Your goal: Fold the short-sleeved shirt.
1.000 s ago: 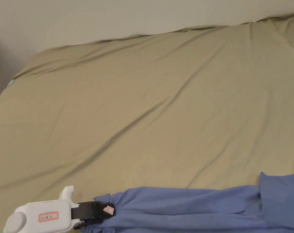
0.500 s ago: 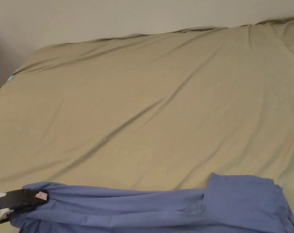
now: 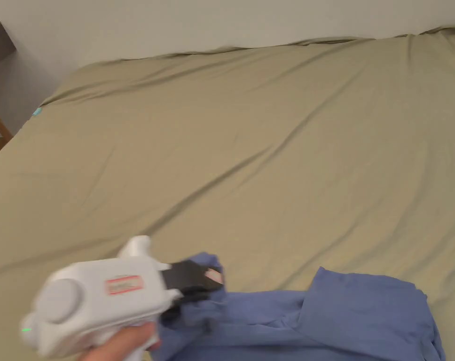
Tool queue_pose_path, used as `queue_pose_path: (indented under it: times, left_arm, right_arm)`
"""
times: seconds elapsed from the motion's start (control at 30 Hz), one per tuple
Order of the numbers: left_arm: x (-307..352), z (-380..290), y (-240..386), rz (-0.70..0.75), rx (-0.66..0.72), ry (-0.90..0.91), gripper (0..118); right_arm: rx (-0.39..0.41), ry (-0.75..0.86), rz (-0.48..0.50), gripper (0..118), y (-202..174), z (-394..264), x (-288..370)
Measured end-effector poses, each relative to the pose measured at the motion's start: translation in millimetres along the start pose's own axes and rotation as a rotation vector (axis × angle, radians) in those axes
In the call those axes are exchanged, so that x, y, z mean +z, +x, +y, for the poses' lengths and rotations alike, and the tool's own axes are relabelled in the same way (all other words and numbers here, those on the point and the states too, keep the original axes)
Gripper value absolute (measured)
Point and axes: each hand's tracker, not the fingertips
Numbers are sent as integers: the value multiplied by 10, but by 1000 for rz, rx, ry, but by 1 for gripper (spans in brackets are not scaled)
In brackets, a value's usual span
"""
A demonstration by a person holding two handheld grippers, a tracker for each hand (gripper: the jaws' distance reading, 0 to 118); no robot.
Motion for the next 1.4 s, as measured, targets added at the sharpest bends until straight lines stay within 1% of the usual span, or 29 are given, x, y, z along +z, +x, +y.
queue_pose_path:
  times: [0.03,0.1,0.13,0.17,0.2,0.23,0.27,0.3,0.33,0.4,0.43,0.47,0.5,0.53,0.57,0.6,0.67,0.7,0.77,0.87,0.93,1.03,1.07,1.13,1.23,1.3,1.33,1.37,1.4]
  left_arm:
    - [-255,-94,8,-21,84,-74,5]
    - [-645,-184,-115,11,115,-135,7]
    - [-872,-284,-184,34,103,-160,11]
    - [-965,-252,-345,229,-38,-91,35]
    - [-1019,-268,-413,252,-68,-71,66]
    - [-996,-264,-477,189,-97,-58,82]
    - [-891,-336,-419,42,-53,-15,100]
    - [-739,-310,-362,-13,13,5,111]
    - [-543,-248,-325,-39,10,53,116]
    - [-56,-171,-187,-85,-104,160,115]
    - [157,-134,-165,-33,-180,194,112]
    - [308,-117,-158,139,-263,232,86]
    - [328,-123,-139,344,-341,249,22]
    - [258,-217,-95,516,-430,261,0]
    - [119,-265,-135,592,-490,217,0]
    - [9,-329,-242,552,-466,188,0]
    - [-343,-503,-340,346,-376,12,0]
    - [-510,-616,-319,327,-360,-7,0]
    - [-819,-846,-175,301,-451,0,0]
    - [-1197,-1098,129,375,-487,-53,0]
    - [-1246,-1238,388,376,-598,-8,0]
    - [-1444,-1331,532,215,-558,-111,0]
    - [-1456,-1365,589,264,-565,-109,0]
    - [-1395,-1326,566,214,-592,-109,0]
    - [-854,-922,332,1,-298,-73,0]
    - [-415,-632,36,-107,-202,14,0]
    - [-197,-454,-138,-122,-185,26,21]
    - [-27,-313,-341,-114,-180,28,94]
    - [60,-215,-504,-81,-202,18,118]
  right_arm:
    - [0,-2,-1,2,-2,-4,7]
    - [3,-4,3,2,0,-21,42]
    - [3,-4,4,2,6,-32,59]
    - [3,-7,7,2,11,-41,66]
    - [4,-11,11,2,17,-48,67]
    - [2,-15,16,2,39,-61,69]
    - [0,-18,18,2,50,-69,67]
    - [0,-21,20,2,59,-73,64]
    - [-1,-25,26,2,69,-74,61]
    - [-10,-26,42,2,105,-83,55]
    - [-18,-24,52,2,113,-83,52]
    - [-24,-23,60,2,115,-83,45]
    - [-28,-23,65,2,119,-88,33]
    - [-31,-23,69,2,118,-92,20]
    - [-35,-22,72,2,113,-98,3]
    - [-39,-24,77,2,108,-102,-11]
    - [-45,-30,87,2,86,-119,-34]
    - [-44,-31,88,2,68,-125,-28]
    - [-34,-35,93,2,30,-135,-8]
    - [-23,-42,98,2,-11,-137,34]
    - [-12,-46,94,2,-39,-141,49]
    - [-4,-57,98,2,-63,-145,39]
    - [-6,-59,100,2,-74,-143,26]
    - [-3,-67,105,2,-97,-121,-2]
    - [7,-57,118,2,-118,-83,16]
    - [7,-41,157,2,-117,-51,42]
    - [-1,-37,179,2,-114,-34,44]
    - [-7,-37,197,2,-111,-15,41]
    - [-8,-37,205,2,-111,-2,35]
